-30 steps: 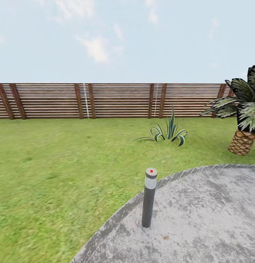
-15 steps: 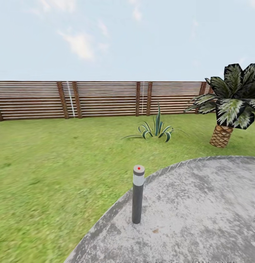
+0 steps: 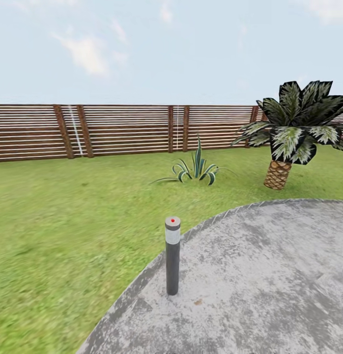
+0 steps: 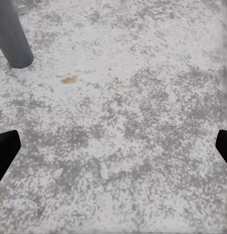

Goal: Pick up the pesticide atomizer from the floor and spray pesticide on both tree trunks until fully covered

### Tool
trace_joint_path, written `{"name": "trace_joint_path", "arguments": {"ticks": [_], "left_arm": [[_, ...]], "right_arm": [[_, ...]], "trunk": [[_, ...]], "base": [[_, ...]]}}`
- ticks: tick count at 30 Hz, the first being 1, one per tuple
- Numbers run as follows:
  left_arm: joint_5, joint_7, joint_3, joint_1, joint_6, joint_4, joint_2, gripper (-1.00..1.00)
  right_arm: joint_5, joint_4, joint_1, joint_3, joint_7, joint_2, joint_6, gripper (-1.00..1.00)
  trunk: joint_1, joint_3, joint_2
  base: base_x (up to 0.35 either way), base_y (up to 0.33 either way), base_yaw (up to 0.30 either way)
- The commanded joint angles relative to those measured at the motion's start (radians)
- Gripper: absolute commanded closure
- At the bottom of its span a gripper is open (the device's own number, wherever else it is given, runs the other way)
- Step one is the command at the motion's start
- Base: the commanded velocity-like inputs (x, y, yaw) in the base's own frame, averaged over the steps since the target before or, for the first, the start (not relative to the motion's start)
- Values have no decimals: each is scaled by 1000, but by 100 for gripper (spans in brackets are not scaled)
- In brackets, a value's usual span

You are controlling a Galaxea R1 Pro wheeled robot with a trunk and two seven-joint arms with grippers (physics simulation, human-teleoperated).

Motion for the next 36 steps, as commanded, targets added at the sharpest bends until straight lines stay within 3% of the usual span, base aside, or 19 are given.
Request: {"name": "trace_joint_path", "arguments": {"ticks": [1, 6, 25, 30, 36], "left_arm": [[0, 0, 0, 0, 0, 0, 0, -100], [-1, 0, 0, 0, 0, 0, 0, -100], [-1, 0, 0, 0, -6, 1, 2, -100], [5, 0, 1, 0, -73, 1, 3, -100], [4, 0, 3, 0, -81, 1, 4, -100]], "right_arm": [[0, 0, 0, 0, 0, 0, 0, -100], [0, 1, 0, 0, -1, 0, 0, -100], [0, 1, 0, 2, -1, 1, 0, -100], [0, 2, 0, 2, -1, 1, 0, -100], [0, 2, 0, 2, -1, 1, 0, -100]], "trunk": [[4, -5, -7], [23, -27, -42], [23, -54, -42], [23, -61, -42], [23, -71, -42]], "base": [[0, 0, -206], [0, 0, -202], [0, 7, -169], [0, 239, -101], [39, 323, -84]]}}
